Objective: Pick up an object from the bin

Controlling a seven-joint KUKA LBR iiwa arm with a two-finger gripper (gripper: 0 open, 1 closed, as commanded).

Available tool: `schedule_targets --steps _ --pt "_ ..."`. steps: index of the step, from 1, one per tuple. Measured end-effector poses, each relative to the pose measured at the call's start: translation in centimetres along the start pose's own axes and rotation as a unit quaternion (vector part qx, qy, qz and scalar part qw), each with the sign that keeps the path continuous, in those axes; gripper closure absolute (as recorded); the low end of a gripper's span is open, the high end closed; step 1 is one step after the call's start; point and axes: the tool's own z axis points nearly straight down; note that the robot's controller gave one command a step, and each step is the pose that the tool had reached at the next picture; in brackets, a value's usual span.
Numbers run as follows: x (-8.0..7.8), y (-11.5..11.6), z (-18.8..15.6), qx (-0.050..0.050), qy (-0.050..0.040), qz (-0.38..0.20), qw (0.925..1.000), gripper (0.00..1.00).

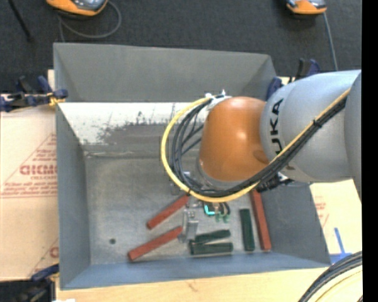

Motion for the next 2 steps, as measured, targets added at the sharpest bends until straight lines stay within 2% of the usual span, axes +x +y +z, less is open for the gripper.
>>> schedule_targets --steps 1,2 --pt "-3.70 -2.94 9.52 0.000 -0.0009 0.008 1.0000 0.00" --pt "-4.04 -2.79 8.84 -0.001 -0.0072 0.009 0.9999 1.00"
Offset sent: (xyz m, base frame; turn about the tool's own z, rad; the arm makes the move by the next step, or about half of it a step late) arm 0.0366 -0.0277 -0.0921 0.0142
